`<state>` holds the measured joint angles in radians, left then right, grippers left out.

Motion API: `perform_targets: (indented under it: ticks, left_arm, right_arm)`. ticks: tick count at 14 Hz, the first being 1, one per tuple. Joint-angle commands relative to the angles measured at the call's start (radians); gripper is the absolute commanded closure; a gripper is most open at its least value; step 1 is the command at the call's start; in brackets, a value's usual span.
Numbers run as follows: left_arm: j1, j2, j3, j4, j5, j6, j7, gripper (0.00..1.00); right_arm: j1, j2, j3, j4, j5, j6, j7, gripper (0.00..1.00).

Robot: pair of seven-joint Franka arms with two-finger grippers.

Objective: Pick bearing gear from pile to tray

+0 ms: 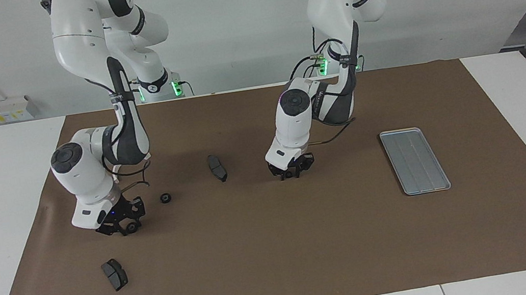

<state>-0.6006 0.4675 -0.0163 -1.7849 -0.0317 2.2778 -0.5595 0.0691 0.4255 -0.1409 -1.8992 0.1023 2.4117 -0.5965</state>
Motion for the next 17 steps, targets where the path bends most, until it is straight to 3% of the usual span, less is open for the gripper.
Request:
perform_targets:
  ticks: [1, 2, 3, 6, 9, 12, 15, 17]
  left_arm:
    - [-0.021, -0.044, 0.015, -0.054, 0.007, 0.002, -0.017, 0.58]
    - [-0.021, -0.044, 0.015, -0.056, 0.007, 0.0, -0.017, 0.61]
    - [-0.021, -0.044, 0.015, -0.054, 0.007, -0.004, -0.017, 0.65]
    - [-0.021, -0.044, 0.013, -0.056, 0.006, -0.004, -0.017, 0.8]
    - [-0.019, -0.044, 0.013, -0.054, 0.006, -0.006, -0.016, 1.0]
    - [0.004, -0.035, 0.024, 0.014, 0.004, -0.067, -0.011, 1.0]
    - [0.173, -0.065, 0.021, 0.045, 0.004, -0.089, 0.039, 1.0]
    - [0.295, -0.104, 0.015, 0.042, -0.005, -0.122, 0.18, 1.0]
  right_arm:
    - [-0.003, -0.005, 0.003, -0.018, 0.023, 0.014, 0.006, 0.86]
    - [-0.002, -0.005, 0.003, -0.018, 0.023, 0.012, 0.03, 0.98]
    - [0.003, -0.008, 0.003, -0.014, 0.023, 0.003, 0.053, 1.0]
    - [0.006, -0.042, 0.017, 0.009, 0.023, -0.049, 0.14, 1.0]
    - [0.018, -0.074, 0.052, 0.101, 0.02, -0.19, 0.332, 1.0]
    - [0.021, -0.077, 0.122, 0.187, 0.002, -0.282, 0.547, 1.0]
    - [0.037, -0.08, 0.196, 0.195, -0.001, -0.275, 0.76, 1.0]
    - [0.04, -0.08, 0.262, 0.196, -0.03, -0.25, 0.915, 1.0]
